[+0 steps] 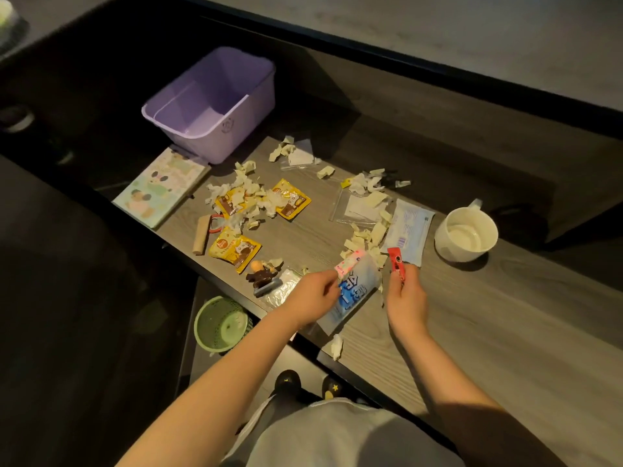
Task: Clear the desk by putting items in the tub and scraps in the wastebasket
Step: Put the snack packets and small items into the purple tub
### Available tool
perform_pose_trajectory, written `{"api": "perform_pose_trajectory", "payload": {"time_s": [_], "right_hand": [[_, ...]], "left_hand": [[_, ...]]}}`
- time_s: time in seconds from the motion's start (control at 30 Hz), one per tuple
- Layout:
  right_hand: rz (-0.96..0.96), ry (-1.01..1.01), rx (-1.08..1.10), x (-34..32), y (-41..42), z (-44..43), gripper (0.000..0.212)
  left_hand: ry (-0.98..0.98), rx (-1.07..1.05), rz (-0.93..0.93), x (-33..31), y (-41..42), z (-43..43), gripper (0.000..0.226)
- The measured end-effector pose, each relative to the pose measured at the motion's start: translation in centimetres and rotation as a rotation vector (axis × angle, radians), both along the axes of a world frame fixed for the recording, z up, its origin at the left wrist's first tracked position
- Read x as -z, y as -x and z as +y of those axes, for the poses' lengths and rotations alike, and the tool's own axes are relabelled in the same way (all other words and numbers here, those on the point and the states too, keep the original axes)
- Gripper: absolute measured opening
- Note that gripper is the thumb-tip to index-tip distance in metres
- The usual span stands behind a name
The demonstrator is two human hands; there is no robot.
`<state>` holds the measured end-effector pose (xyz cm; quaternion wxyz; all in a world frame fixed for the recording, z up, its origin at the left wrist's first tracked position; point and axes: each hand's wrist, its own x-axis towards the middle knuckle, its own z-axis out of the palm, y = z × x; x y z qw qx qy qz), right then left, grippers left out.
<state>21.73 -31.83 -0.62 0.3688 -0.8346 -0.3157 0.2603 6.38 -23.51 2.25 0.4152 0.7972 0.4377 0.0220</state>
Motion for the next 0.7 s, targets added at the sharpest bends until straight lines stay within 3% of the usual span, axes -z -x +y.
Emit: {"api": "perform_pose_trajectory", "payload": {"time_s": [0.27,0.43,0.6,0.7], "right_hand": [[0.027,-0.079,-0.087,-0.7,0.8,1.5,0.009],[0.067,-0.056,-0.168,-2.0,2.2,5.0,0.011],[0.070,-0.090,-0.287,-4.1,4.9,9.5,0.006],[0.082,-0.099,-0.346,-5.0,6.8,12.4,0.012]], "left_hand": [[-0.101,-0.329,-0.195,-1.4,1.5,2.0,0.037],[0.001,-0.666,-0.343,-2.9,3.4,3.9,0.012],[0.112,-0.826,-0.447,-4.2,6.8,6.6,0.043],[0.085,-0.845,-0.420,-4.7,8.9,9.3,0.037]]}}
